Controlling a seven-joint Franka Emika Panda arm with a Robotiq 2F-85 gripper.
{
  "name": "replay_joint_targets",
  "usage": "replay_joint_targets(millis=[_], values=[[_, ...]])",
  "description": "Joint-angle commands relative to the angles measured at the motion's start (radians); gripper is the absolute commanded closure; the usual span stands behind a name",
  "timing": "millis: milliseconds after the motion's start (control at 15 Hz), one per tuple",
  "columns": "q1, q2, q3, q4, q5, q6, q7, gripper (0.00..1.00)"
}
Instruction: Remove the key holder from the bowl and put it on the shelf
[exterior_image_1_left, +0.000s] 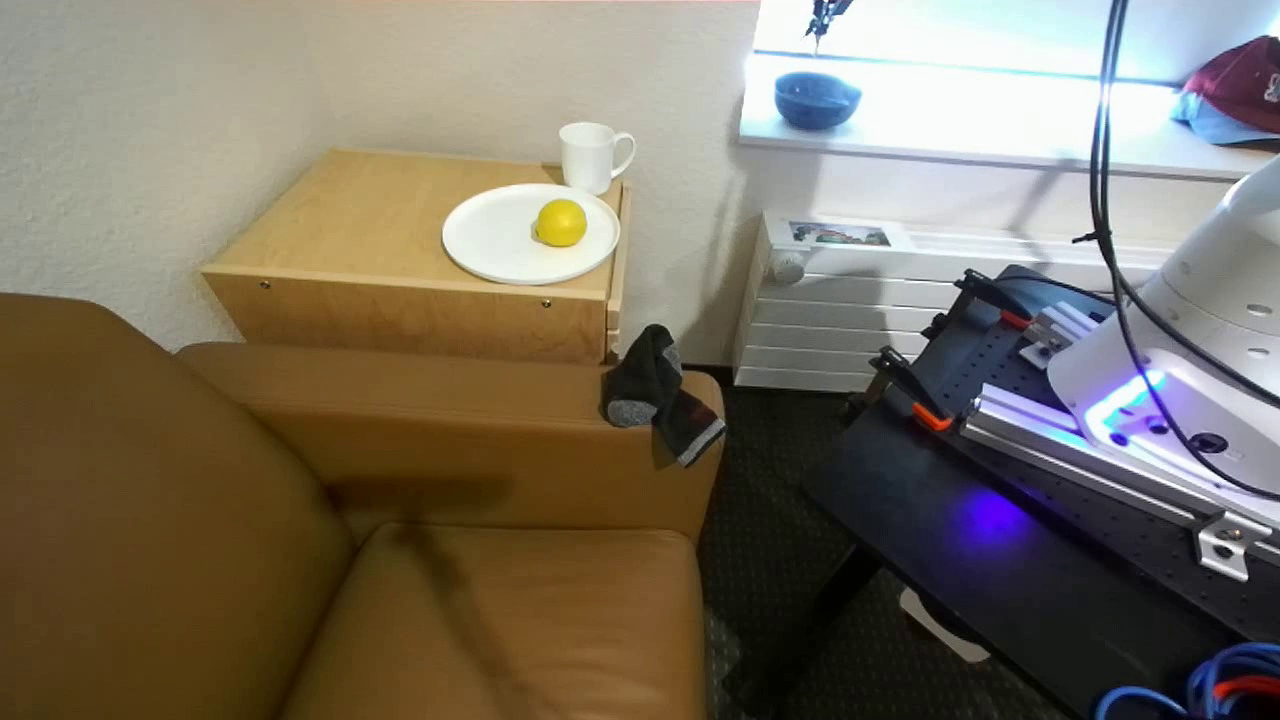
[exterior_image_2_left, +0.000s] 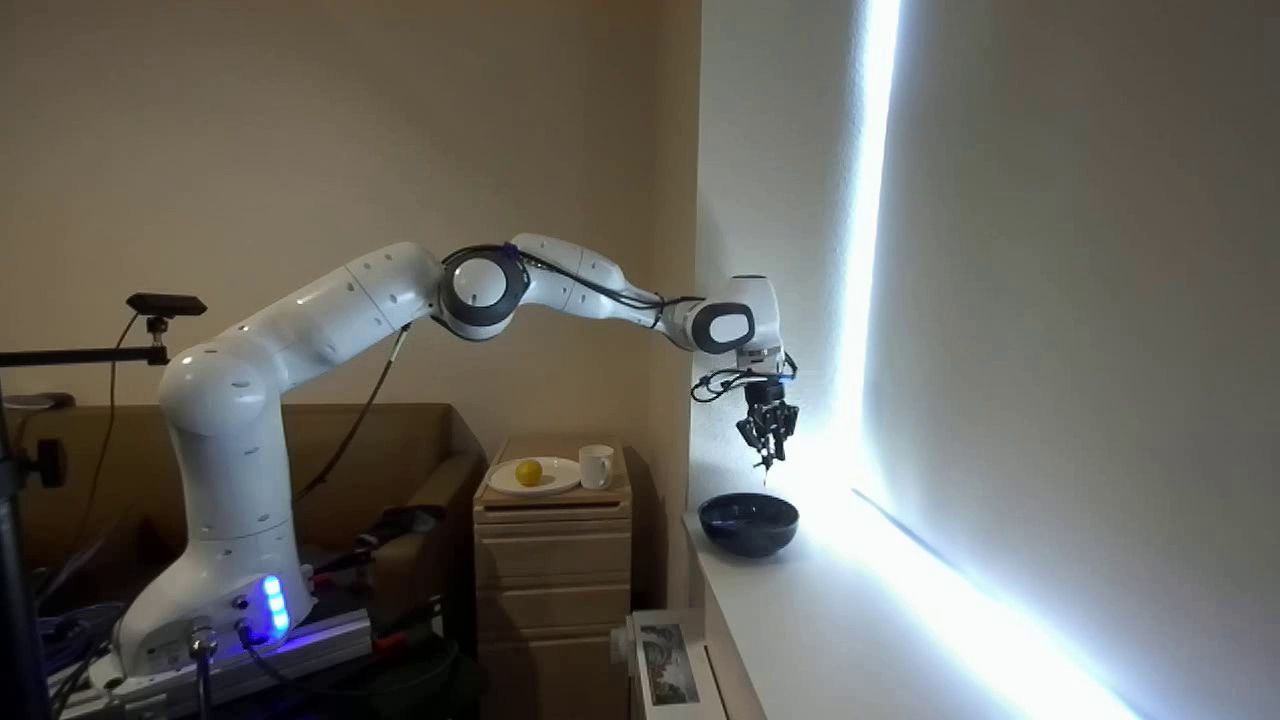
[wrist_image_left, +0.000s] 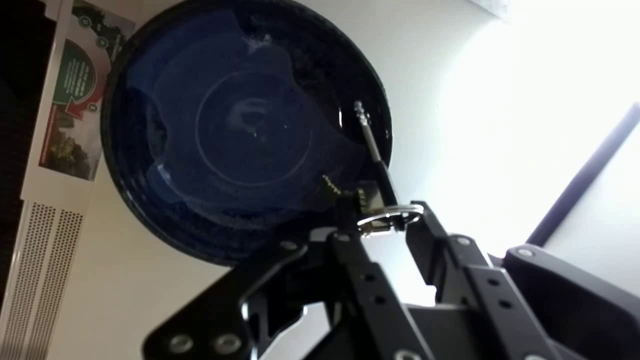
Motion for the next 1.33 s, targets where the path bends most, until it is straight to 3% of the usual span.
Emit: replay_joint_targets(millis=[0,333,733,1133,1267], values=[[-0.042,-0.133,0.015,-0.077,0.001,-0.077,-0.168,0.92],[-0.124,-0.321,0.016,-0.181,-0.003,-0.205,-0.543,0.92],[-0.163,-0.543,-0.019,-0.452,-0.082,-0.222,-0.961,0.92],[-0.16,-0.68,0.002,-0.753,-0.094,-0.161,-1.276,0.92],[-0.152,-0.69,-0.022,-0.828,-0.026,-0.122,-1.237,0.92]])
